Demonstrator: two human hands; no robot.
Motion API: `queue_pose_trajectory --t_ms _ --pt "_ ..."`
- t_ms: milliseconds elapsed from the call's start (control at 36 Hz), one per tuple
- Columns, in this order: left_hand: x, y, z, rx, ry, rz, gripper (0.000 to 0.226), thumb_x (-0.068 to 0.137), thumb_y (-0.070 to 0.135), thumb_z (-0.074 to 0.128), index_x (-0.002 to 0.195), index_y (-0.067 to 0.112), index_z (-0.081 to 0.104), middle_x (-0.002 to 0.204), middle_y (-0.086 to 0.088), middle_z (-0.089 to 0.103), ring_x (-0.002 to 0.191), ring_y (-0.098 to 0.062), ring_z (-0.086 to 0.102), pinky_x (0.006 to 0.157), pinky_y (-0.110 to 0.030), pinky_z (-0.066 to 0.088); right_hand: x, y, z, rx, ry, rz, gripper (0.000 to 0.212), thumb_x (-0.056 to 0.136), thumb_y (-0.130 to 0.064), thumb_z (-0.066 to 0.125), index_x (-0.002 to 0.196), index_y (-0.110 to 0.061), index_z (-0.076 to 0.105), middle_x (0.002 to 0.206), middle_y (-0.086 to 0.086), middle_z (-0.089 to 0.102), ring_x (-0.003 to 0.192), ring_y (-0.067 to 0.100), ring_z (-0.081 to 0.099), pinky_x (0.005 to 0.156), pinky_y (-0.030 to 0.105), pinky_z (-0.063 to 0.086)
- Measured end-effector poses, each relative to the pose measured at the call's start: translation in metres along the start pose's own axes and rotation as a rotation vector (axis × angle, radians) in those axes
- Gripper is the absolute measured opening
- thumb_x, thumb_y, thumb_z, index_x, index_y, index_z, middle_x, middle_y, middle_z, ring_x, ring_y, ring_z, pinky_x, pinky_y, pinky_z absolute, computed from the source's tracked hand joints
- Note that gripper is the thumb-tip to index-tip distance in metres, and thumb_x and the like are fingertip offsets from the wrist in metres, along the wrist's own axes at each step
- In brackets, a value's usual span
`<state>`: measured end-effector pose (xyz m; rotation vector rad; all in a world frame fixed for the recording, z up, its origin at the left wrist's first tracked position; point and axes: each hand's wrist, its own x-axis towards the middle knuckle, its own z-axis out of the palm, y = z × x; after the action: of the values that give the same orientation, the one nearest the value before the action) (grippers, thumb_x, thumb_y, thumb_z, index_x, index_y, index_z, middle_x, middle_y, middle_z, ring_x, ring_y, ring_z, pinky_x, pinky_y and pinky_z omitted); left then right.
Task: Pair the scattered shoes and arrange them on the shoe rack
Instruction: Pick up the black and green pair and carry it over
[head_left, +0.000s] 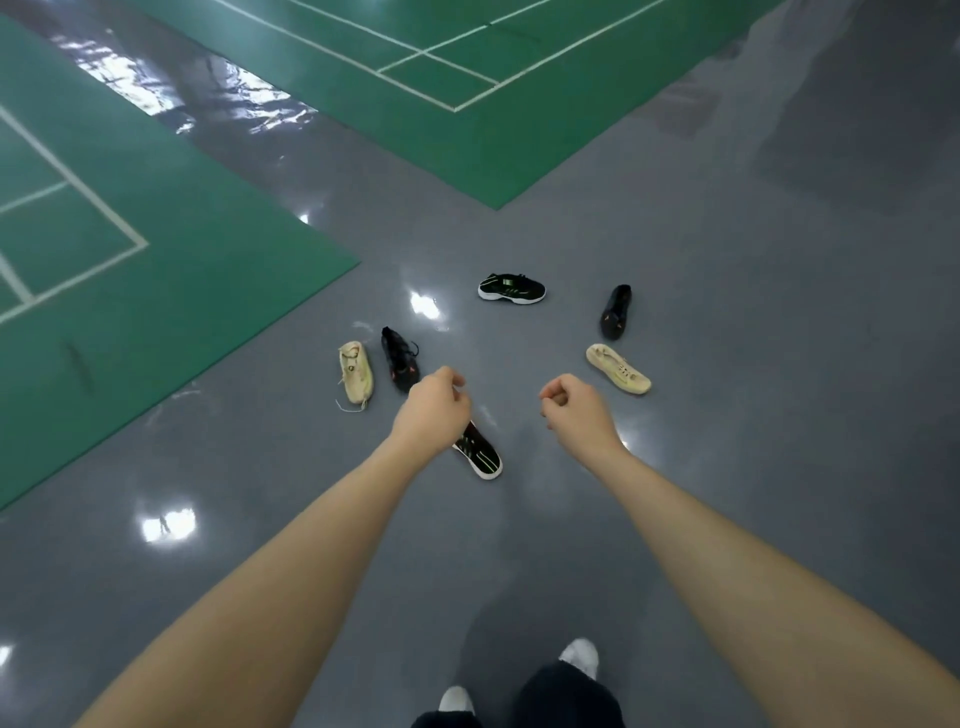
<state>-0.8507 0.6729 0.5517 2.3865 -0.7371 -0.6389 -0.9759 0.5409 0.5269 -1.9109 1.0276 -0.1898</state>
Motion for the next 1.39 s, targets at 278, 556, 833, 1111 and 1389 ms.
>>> queue_pose_trajectory --t_ms 278,556,833,1111,1389 --pt "0.097 -0.001 0.006 -0.02 -0.017 -0.076 0.03 0.094 0.018 0.042 0.121 0.01 0.053 0.116 -0.007 0.061 0.104 -0.024 0.056 0.085 -0.03 0.045 0.106 -0.011 0.022 -0.022 -0.092 0.011 0.011 0.086 -0.007 0.048 0.084 -0.015 0.055 0.073 -0.002 0.055 0.08 0.026 0.06 0.073 0.037 0.05" --pt "0.204 0.01 0.007 -0.041 -0.026 -0.159 0.028 0.093 0.017 0.042 0.117 0.01 0.055 0.112 -0.008 0.062 0.096 -0.024 0.058 0.078 -0.029 0.045 0.225 -0.014 0.03 -0.102 -0.15 0.025 0.019 0.085 -0.009 0.05 0.074 -0.024 0.051 0.073 -0.001 0.057 0.074 0.023 0.057 0.07 0.037 0.048" --pt "0.308 -0.029 0.029 -0.026 -0.045 -0.212 0.03 0.093 0.015 0.042 0.12 0.008 0.054 0.116 -0.01 0.061 0.106 -0.025 0.056 0.087 -0.03 0.045 0.333 0.006 0.07 -0.233 -0.256 0.004 0.014 0.089 -0.011 0.048 0.094 -0.01 0.061 0.084 0.001 0.059 0.086 0.024 0.057 0.078 0.038 0.048" --pt "0.407 -0.107 0.099 0.038 -0.217 -0.246 0.038 0.093 0.015 0.041 0.13 0.008 0.045 0.128 -0.012 0.053 0.116 -0.028 0.049 0.093 -0.034 0.044 0.415 0.081 0.171 -0.21 -0.293 0.098 0.009 0.087 -0.013 0.05 0.088 -0.017 0.058 0.085 -0.002 0.061 0.085 0.023 0.059 0.079 0.038 0.05" --pt "0.459 -0.224 0.209 -0.009 -0.333 -0.349 0.039 0.093 0.018 0.047 0.13 0.007 0.041 0.123 -0.013 0.053 0.11 -0.03 0.053 0.091 -0.042 0.047 0.444 0.212 0.271 -0.131 -0.234 0.314 0.008 0.09 -0.01 0.051 0.085 -0.017 0.054 0.074 -0.013 0.052 0.079 0.014 0.052 0.069 0.025 0.038"
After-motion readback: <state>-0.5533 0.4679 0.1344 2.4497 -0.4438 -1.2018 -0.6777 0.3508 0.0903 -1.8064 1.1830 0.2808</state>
